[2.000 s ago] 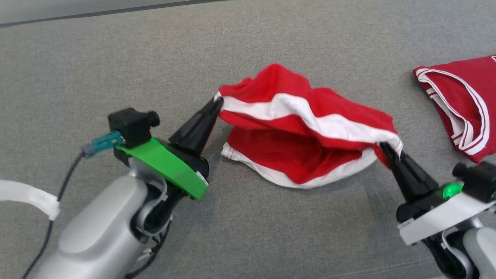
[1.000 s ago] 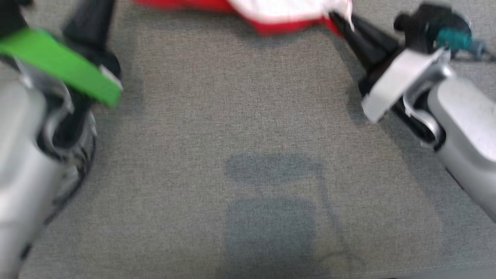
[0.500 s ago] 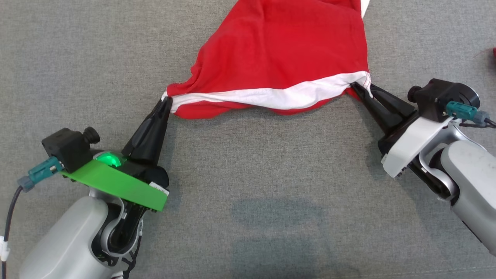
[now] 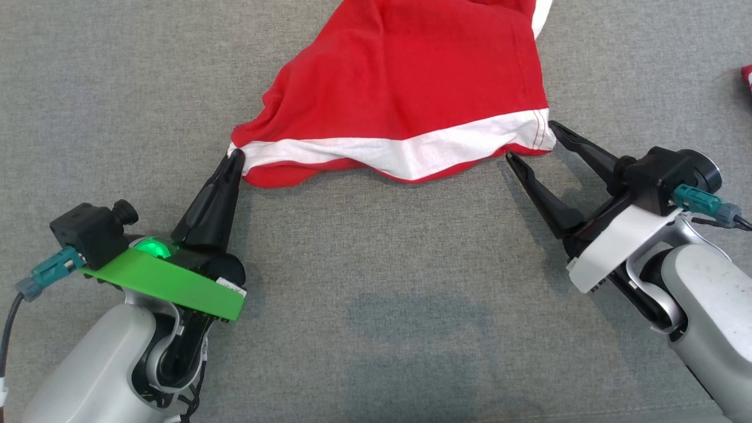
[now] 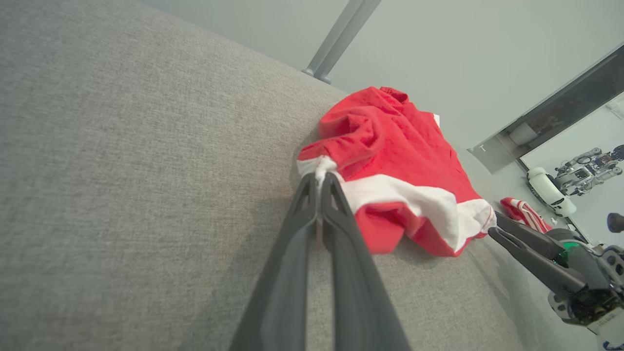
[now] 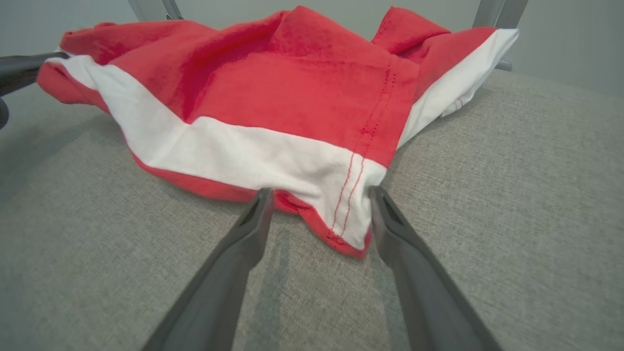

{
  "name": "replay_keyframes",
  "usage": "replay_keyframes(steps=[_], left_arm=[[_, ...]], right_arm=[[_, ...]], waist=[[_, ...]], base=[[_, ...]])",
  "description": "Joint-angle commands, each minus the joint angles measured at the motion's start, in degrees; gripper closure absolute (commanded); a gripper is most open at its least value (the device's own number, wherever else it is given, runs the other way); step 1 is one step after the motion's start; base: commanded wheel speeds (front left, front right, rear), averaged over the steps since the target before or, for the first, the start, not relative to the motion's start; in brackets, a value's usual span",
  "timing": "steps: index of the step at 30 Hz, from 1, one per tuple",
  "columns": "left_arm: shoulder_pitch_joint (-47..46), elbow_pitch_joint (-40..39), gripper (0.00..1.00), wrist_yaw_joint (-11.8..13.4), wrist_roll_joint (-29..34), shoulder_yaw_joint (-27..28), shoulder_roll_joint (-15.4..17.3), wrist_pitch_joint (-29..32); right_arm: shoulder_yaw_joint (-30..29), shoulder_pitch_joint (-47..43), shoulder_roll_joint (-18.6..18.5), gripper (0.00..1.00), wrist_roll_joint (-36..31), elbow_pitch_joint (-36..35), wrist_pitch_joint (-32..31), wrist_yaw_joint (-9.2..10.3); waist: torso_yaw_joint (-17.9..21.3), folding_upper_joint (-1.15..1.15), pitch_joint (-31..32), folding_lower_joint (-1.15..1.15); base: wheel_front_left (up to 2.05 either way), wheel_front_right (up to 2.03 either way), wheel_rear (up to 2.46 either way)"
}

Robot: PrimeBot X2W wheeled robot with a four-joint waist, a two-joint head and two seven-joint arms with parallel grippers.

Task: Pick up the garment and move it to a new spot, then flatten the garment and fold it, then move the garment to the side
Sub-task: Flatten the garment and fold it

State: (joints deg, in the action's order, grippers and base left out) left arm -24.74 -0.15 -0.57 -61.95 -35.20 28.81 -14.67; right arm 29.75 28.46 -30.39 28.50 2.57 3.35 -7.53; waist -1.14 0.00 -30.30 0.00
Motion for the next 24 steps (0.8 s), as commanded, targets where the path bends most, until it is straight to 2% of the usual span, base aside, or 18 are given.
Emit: replay_keyframes(steps=[1, 6, 9, 10, 12, 15, 16, 24], left_arm=[[0.1, 0.0, 1.0, 0.0, 0.2, 0.2, 0.3, 0.0], [-0.9, 0.7, 1.0, -0.1, 0.3, -0.2, -0.4, 0.1], [-0.9, 1.0, 1.0, -0.3, 0.4, -0.3, -0.7, 0.1], [-0.8, 1.0, 1.0, -0.3, 0.3, -0.3, -0.8, 0.1], [-0.9, 1.2, 1.0, -0.3, 0.4, -0.4, -1.0, 0.1], [-1.1, 1.4, 1.0, -0.4, 0.4, -0.5, -1.3, 0.0], [-1.1, 1.5, 1.0, -0.4, 0.4, -0.5, -1.3, 0.0], [0.0, 1.8, 1.0, 0.1, -0.2, 0.3, -0.6, -0.1]], right_arm=[[-0.4, 0.1, 0.2, 0.0, -0.3, 0.1, 0.0, 0.08], [-1.3, 1.1, 1.5, 0.01, -0.5, 1.6, 0.0, 0.08], [-1.4, 1.6, 2.0, 0.28, -0.6, 2.7, 0.0, 0.08], [-1.3, 1.9, 2.2, 0.51, -0.6, 3.1, 0.0, 0.08], [-1.2, 2.6, 2.5, 0.64, -0.8, 3.8, 0.3, 0.08], [-0.9, 2.8, 2.9, 0.95, -0.7, 4.4, 0.7, 0.08], [-0.8, 2.9, 3.0, 1.0, -0.6, 4.4, 0.8, 0.08], [-1.6, 2.5, 2.3, 1.0, -0.8, 3.2, 2.4, 0.08]], waist=[[-0.1, 0.0, -0.1, 0.0], [-0.7, 0.0, -0.1, 0.0], [-0.9, 0.0, -0.3, 0.0], [-1.0, 0.0, -0.3, 0.0], [-1.2, 0.0, -0.4, 0.0], [-1.4, 0.0, -0.5, 0.0], [-1.5, 0.0, -0.5, 0.0], [-0.8, 0.0, 0.5, 0.0]], base=[[0.0, 0.0, 0.0], [0.0, 0.0, 0.0], [0.0, 0.0, 0.0], [0.0, 0.0, 0.0], [0.0, 0.0, 0.0], [0.0, 0.0, 0.0], [0.0, 0.0, 0.0], [0.0, 0.0, 0.0]])
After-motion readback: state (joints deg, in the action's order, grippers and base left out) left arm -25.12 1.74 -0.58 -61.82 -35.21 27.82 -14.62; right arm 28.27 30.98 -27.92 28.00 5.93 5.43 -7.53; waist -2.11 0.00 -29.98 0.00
